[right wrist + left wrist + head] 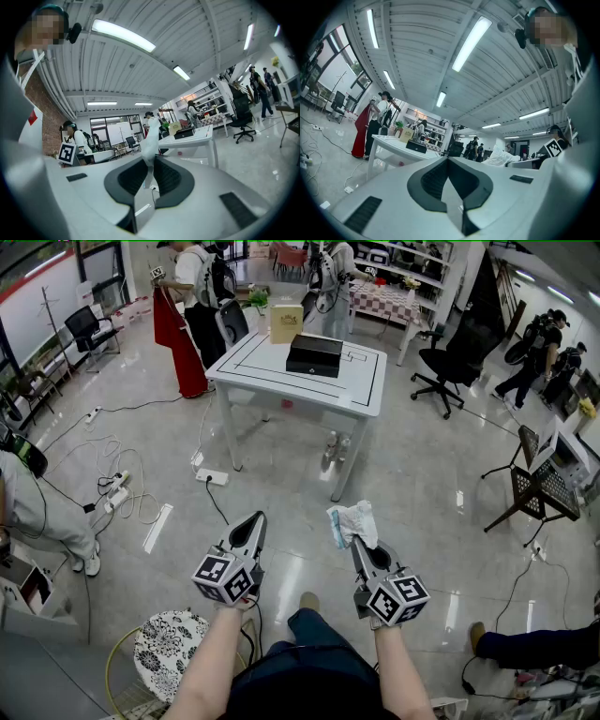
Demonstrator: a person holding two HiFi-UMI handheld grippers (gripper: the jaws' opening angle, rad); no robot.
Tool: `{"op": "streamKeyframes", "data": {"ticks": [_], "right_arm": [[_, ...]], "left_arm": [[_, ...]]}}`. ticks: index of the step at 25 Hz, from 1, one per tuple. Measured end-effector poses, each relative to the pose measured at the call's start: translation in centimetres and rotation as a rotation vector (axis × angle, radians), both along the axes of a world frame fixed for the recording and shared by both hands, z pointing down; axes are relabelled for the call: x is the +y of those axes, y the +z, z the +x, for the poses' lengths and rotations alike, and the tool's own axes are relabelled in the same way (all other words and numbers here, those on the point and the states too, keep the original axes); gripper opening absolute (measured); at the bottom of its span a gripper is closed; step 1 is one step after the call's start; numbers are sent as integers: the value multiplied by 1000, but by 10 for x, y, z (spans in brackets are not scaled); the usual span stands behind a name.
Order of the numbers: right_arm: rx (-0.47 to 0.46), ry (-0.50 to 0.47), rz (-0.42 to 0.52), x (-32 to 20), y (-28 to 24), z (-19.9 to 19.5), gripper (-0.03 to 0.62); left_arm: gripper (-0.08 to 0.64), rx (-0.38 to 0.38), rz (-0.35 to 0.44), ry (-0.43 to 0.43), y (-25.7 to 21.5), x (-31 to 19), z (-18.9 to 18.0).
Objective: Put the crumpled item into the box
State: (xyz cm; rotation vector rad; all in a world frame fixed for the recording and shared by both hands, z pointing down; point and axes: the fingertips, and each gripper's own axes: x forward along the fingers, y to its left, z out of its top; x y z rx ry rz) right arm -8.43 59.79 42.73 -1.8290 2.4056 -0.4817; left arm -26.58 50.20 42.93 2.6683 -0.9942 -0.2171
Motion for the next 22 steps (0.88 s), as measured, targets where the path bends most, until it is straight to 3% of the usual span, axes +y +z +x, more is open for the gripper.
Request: {"op": "streamKeyframes", "data": {"ticks": [15,22], "right_arm": [[-43,-4,-34,-133,25,49,38],[9,-59,-39,-191,26,63,38]], "left_arm": [[-8,-59,22,-17,5,-122,49],[-8,-90,18,-53,5,-169,60]]}}
